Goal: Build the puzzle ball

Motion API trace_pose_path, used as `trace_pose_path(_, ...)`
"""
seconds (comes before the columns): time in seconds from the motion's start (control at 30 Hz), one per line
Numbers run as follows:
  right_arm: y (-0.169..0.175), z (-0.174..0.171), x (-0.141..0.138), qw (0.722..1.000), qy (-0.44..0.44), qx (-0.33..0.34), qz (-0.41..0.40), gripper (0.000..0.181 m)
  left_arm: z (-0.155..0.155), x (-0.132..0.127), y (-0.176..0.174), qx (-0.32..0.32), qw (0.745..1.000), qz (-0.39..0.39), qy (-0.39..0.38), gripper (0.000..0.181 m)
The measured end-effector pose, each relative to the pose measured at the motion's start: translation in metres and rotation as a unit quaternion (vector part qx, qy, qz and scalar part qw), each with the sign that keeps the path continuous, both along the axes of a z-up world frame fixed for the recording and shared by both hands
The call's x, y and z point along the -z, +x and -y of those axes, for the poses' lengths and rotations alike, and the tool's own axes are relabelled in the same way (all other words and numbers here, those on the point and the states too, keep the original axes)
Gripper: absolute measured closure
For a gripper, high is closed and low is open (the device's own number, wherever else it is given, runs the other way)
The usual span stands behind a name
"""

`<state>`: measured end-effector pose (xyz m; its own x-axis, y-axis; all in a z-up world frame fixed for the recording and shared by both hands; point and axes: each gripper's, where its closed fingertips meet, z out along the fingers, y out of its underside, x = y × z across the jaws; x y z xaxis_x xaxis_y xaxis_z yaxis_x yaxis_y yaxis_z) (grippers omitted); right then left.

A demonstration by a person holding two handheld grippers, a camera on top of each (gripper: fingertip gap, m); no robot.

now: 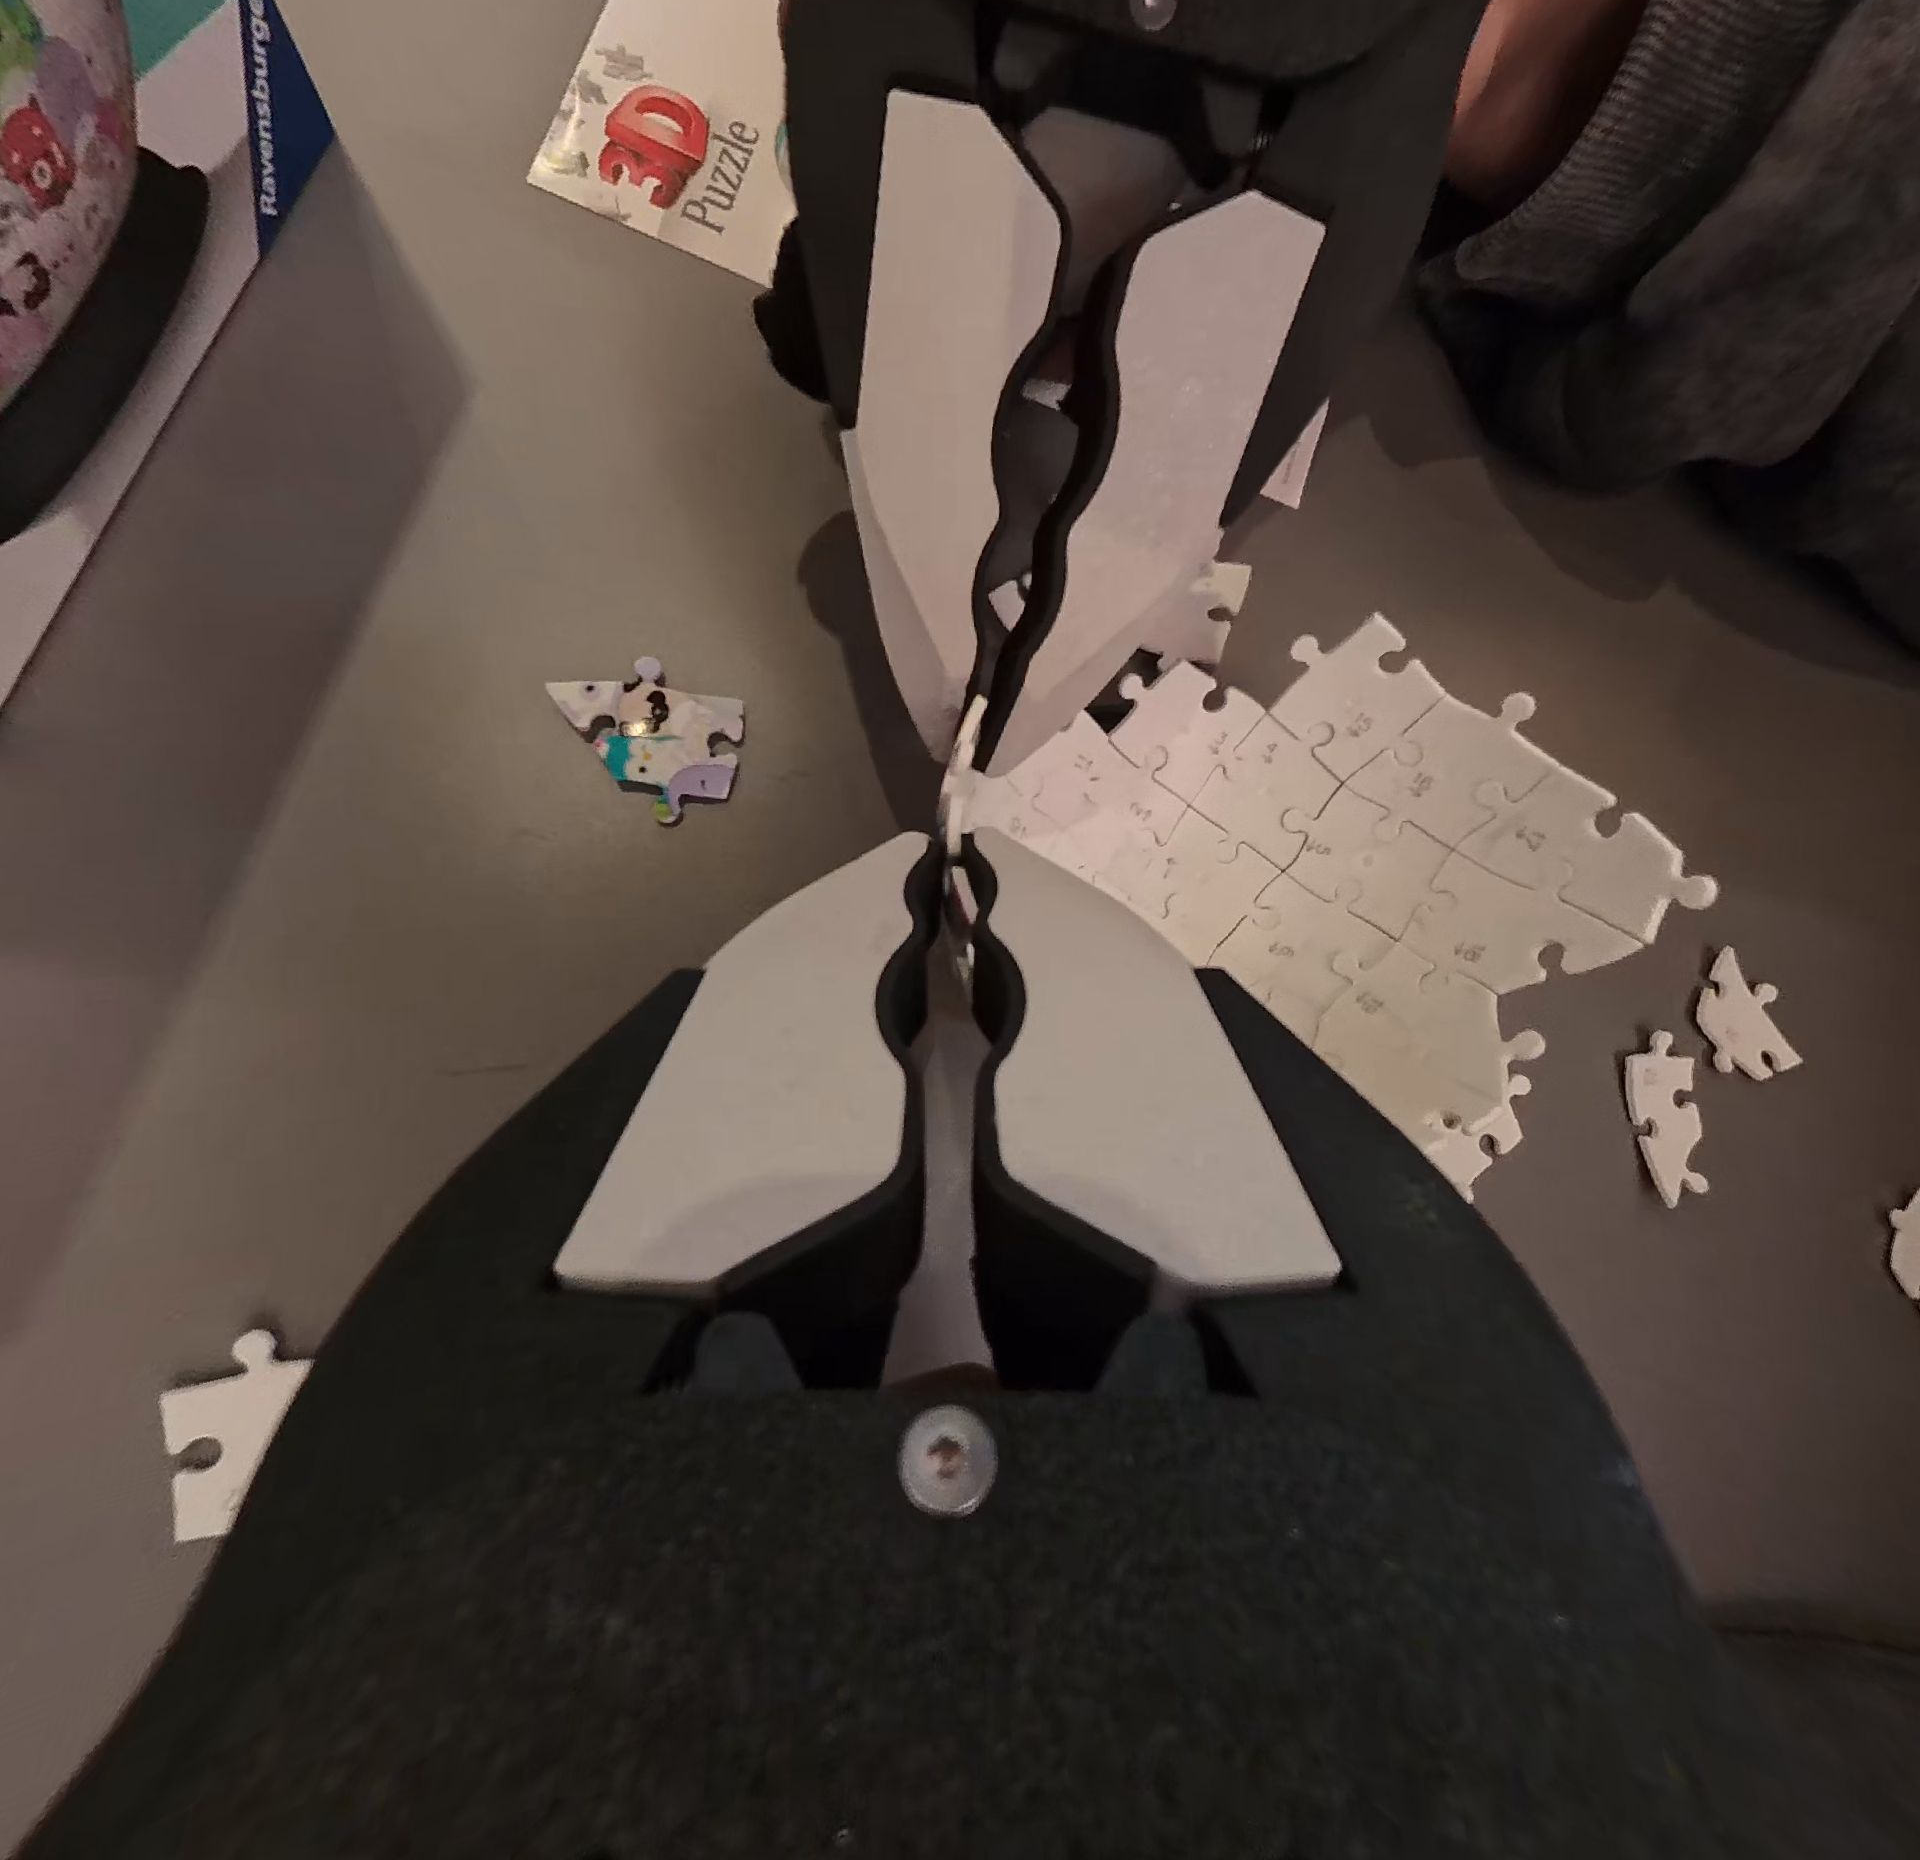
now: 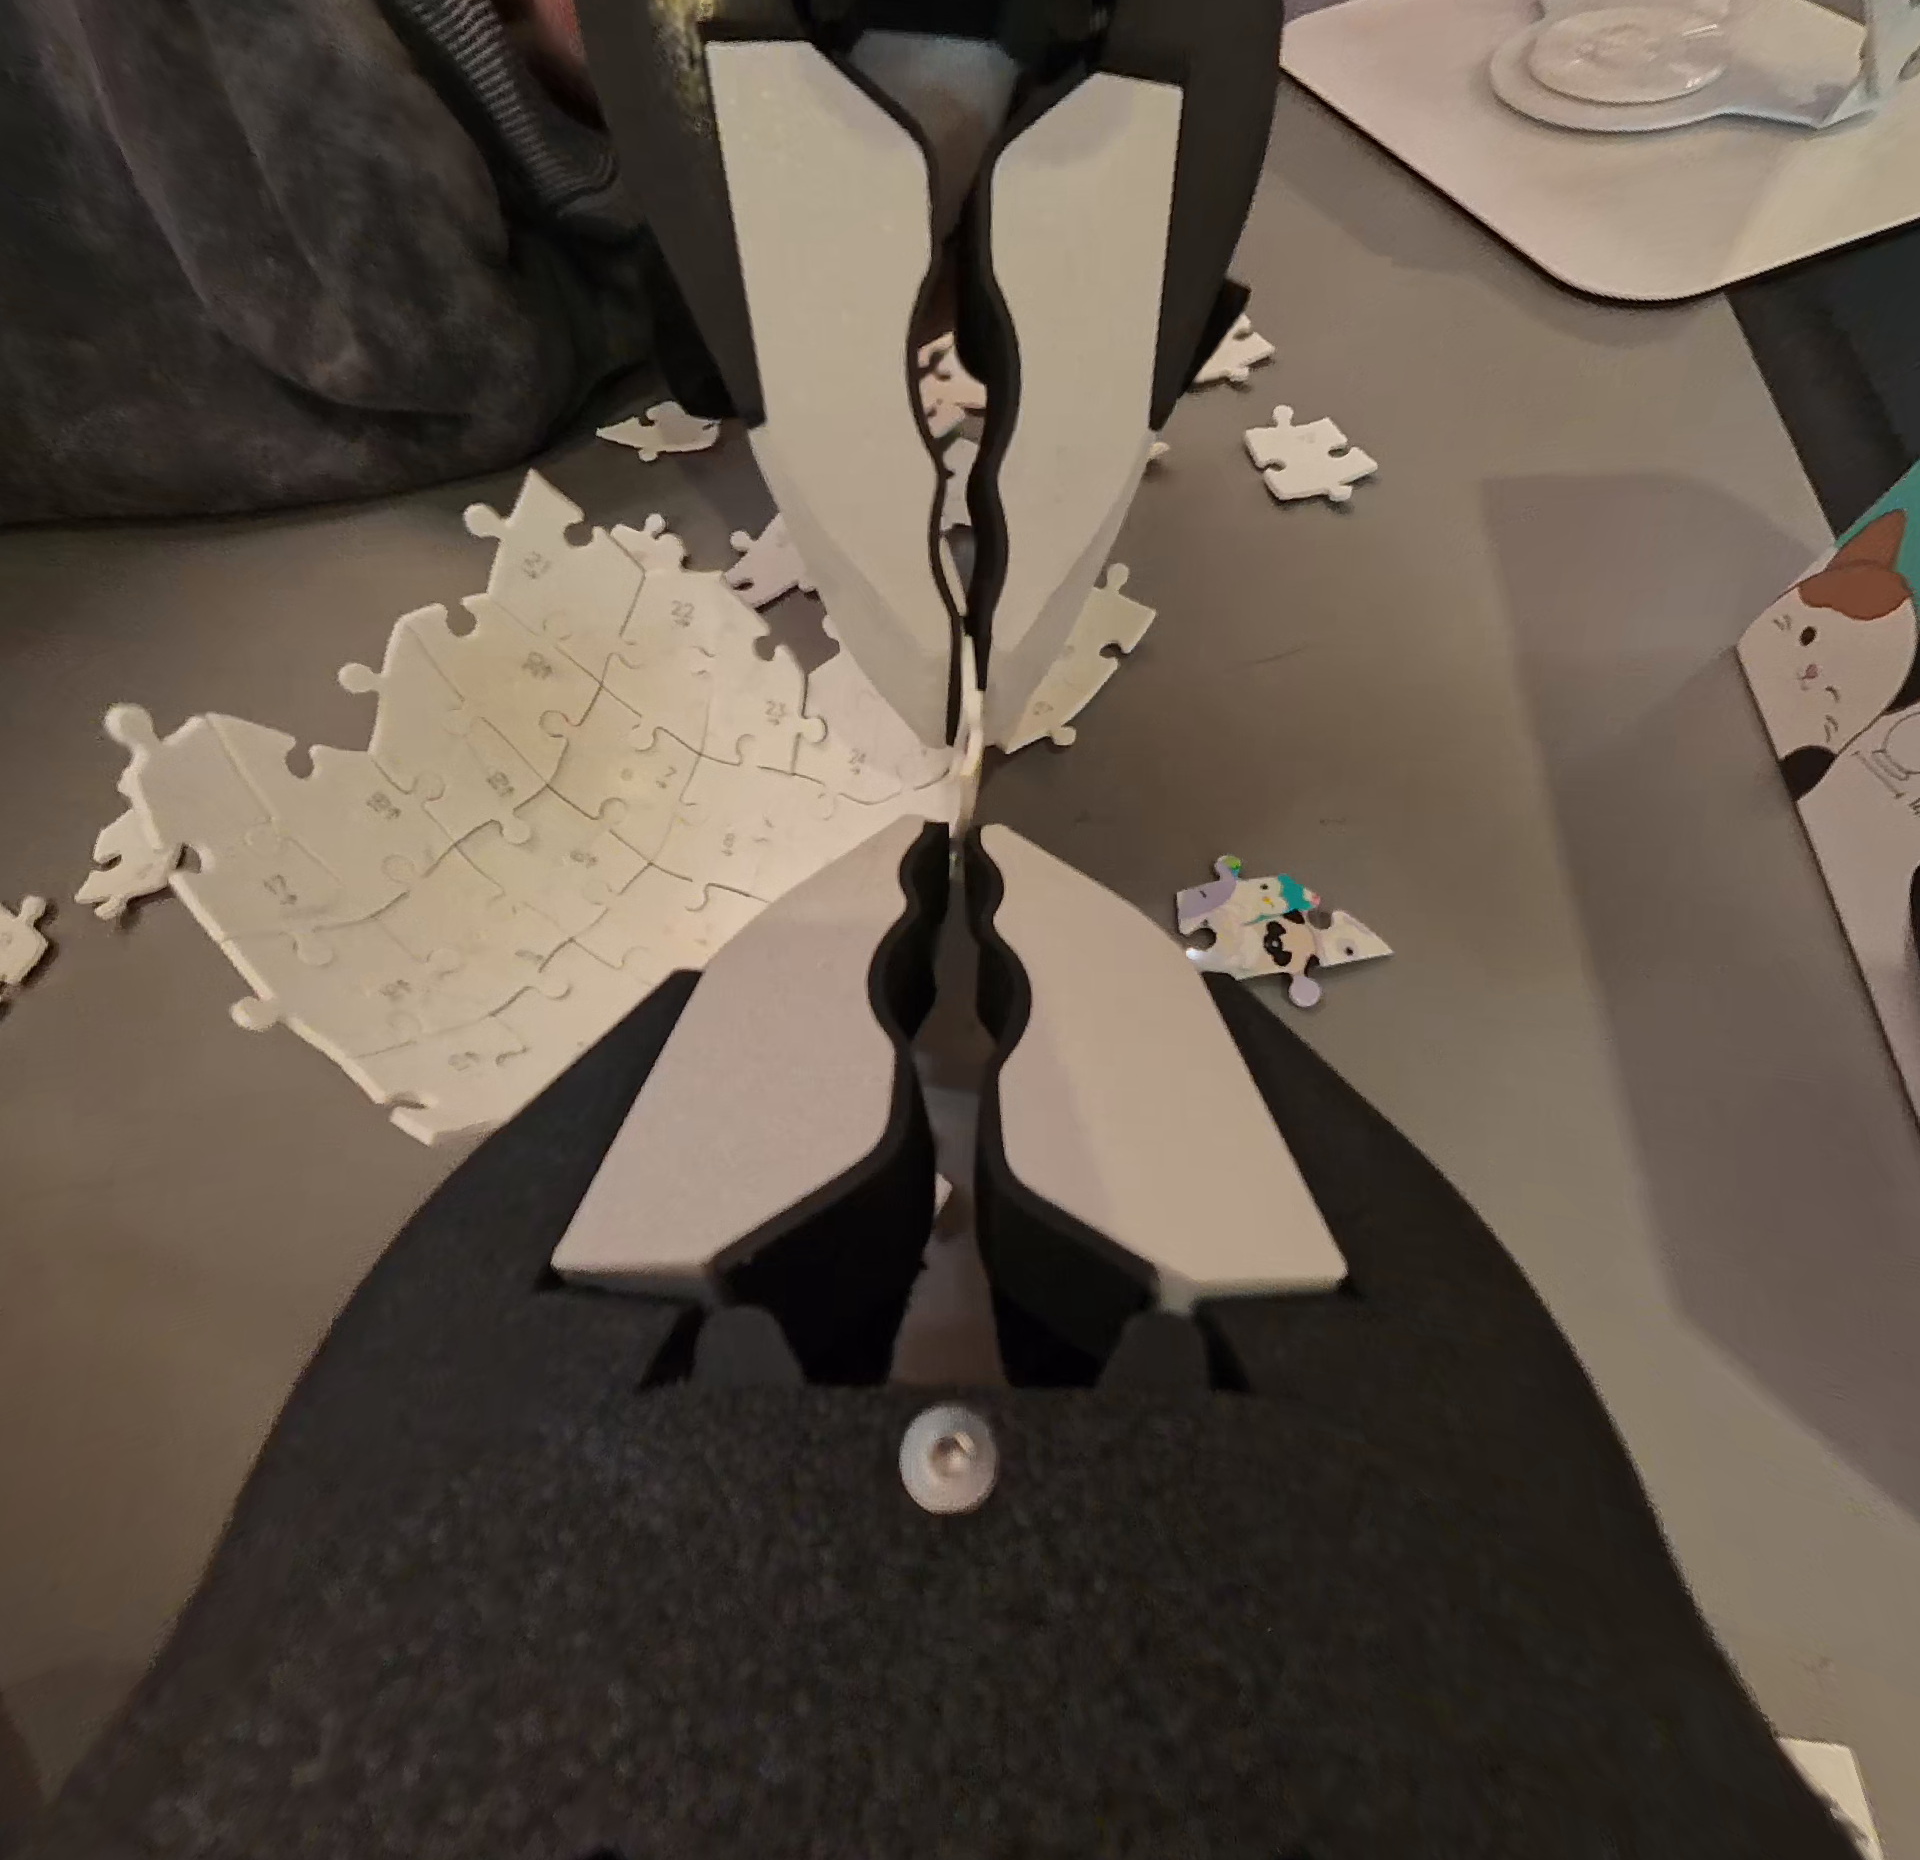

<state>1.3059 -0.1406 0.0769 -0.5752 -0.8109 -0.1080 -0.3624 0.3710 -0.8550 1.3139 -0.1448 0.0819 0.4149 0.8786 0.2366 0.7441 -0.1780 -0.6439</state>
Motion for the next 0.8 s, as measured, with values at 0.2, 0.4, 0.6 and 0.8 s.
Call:
trace_pose_path(0.2, 0.0002, -0.0009, 0.0005, 1.000, -0.017, -0.006, -0.017, 0.179, -0.0008, 0.0005, -0.0008, 0.001, 1.000, 0.002, -0.006, 0.179)
trace_pose_path(0.4, 0.0006, -0.0019, 0.0008, 0.999, -0.026, -0.011, -0.025, 0.178, -0.0016, 0.0008, 0.0006, 0.002, 1.000, 0.009, -0.003, 0.179)
trace_pose_path(0.6, 0.0006, -0.0013, 0.0009, 0.999, -0.024, -0.010, -0.019, 0.178, -0.0015, 0.0007, 0.0007, 0.003, 1.000, 0.003, -0.007, 0.179)
trace_pose_path(0.8, -0.0037, 0.0031, 0.0021, 1.000, 0.012, 0.014, 0.001, 0.166, -0.0005, 0.0028, 0.0012, 0.003, 1.000, 0.006, -0.007, 0.179)
